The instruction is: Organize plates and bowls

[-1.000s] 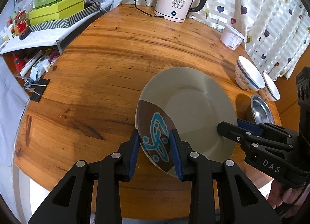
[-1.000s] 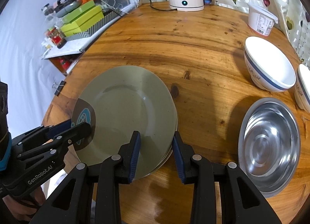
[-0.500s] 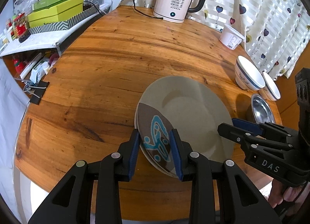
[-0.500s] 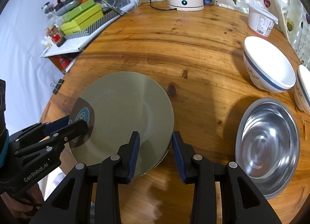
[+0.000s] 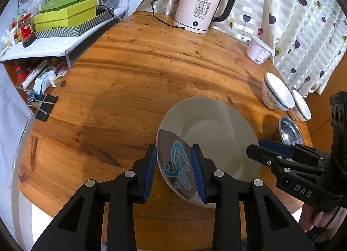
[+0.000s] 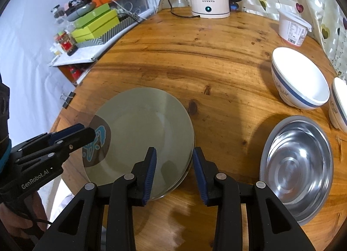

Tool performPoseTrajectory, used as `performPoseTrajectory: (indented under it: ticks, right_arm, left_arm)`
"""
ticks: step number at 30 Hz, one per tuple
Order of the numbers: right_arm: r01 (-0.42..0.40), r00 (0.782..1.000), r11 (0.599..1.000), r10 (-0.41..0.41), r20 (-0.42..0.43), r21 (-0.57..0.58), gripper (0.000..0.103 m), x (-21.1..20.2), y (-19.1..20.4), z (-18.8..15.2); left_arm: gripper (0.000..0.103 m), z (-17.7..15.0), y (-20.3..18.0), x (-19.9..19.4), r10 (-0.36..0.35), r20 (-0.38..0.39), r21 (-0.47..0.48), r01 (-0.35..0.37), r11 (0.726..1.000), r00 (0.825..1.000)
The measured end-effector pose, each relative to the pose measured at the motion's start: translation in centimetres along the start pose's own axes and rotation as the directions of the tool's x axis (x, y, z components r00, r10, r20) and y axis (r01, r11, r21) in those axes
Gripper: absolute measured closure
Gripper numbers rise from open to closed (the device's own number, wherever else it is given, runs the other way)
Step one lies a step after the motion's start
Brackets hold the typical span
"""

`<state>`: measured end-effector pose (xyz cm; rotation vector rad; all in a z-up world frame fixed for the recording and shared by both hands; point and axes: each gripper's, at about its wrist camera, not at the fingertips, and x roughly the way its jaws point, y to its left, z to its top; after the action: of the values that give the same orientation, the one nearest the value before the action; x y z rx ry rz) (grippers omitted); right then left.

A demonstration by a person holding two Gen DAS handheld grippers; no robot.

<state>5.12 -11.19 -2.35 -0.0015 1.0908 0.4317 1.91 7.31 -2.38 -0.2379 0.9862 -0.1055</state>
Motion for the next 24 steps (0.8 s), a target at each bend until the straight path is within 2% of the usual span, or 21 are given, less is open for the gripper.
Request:
performPoseTrajectory:
  ticks: [11, 24]
  right_arm:
    - [-0.007, 1.0, 1.0, 0.007, 0.017, -0.009, 0.073, -0.4, -0.2, 0.0]
    - [-0.052, 0.991, 0.998, 0.056, 0.119, -0.042, 0.073, -5.3, -1.3, -1.3]
  left_arm:
    - [0.069, 0.0, 0.0, 0.0, 0.004, 0.005, 0.002, -0.004, 1.0, 1.0]
    - [0.069, 0.2, -1.6, -2.4, -0.017, 0.051, 0.047, 0.015, 0.999, 0.999]
